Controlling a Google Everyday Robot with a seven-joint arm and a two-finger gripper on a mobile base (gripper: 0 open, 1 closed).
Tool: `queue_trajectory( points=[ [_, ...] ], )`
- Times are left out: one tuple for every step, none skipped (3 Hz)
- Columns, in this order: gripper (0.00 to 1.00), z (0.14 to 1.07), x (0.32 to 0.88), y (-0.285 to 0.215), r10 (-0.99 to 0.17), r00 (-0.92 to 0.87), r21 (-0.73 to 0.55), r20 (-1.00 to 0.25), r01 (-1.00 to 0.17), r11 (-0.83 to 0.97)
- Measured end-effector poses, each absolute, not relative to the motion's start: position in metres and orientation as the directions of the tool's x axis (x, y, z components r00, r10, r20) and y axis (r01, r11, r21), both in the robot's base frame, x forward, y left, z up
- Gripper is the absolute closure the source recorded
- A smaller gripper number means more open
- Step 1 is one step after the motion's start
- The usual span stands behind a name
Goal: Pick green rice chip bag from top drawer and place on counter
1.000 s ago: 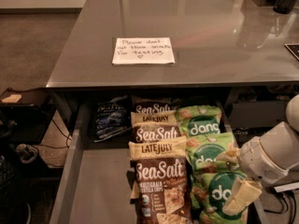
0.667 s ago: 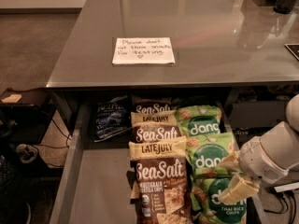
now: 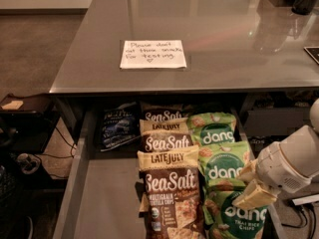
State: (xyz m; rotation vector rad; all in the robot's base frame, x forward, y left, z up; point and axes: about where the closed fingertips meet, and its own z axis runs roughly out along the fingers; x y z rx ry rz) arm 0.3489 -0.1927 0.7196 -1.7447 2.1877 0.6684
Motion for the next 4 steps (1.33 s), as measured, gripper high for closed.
queue_trajectory(
  points=[
    [1.00, 0.742, 0.356, -0.197, -0.840, -0.246, 0.157, -0.484, -0.968, 0.194],
    [1.00, 0.777, 0.369, -0.203, -0.847, -0.249, 0.111, -0.470, -0.968, 0.223],
    [1.00, 0.820, 0.386, -0.208, -0.861, -0.275, 0.071, -0.428, -0.960, 0.271],
    [1.00, 0.869, 0.404, -0.202, -0.846, -0.299, 0.024, -0.442, -0.946, 0.322]
  ],
)
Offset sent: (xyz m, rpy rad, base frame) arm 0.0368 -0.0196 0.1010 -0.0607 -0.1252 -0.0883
